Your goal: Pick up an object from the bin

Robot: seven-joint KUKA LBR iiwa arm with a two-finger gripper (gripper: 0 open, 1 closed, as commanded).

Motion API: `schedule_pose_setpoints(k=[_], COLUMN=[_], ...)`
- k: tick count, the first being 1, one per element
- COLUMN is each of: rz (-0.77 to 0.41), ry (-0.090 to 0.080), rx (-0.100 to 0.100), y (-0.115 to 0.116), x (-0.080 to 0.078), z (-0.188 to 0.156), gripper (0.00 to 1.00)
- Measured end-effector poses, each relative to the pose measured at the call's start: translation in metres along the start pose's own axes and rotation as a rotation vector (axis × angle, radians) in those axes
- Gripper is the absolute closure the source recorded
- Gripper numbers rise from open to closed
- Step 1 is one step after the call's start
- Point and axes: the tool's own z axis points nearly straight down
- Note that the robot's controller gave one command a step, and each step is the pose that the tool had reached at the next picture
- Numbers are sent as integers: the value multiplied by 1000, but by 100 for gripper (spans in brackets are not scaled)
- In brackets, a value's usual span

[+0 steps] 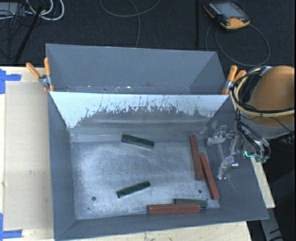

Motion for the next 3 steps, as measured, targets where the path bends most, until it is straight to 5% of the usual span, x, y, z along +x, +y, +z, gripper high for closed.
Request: schedule_pose_setpoints(k=[1, 2, 3], rz=[-4, -327, -494], ry=[-7, -8, -6], rx=[2, 2, 1], y=[1, -15, -14], x=[-2, -16, -16], z=[-4, 33, 39], gripper=[0, 0, 0])
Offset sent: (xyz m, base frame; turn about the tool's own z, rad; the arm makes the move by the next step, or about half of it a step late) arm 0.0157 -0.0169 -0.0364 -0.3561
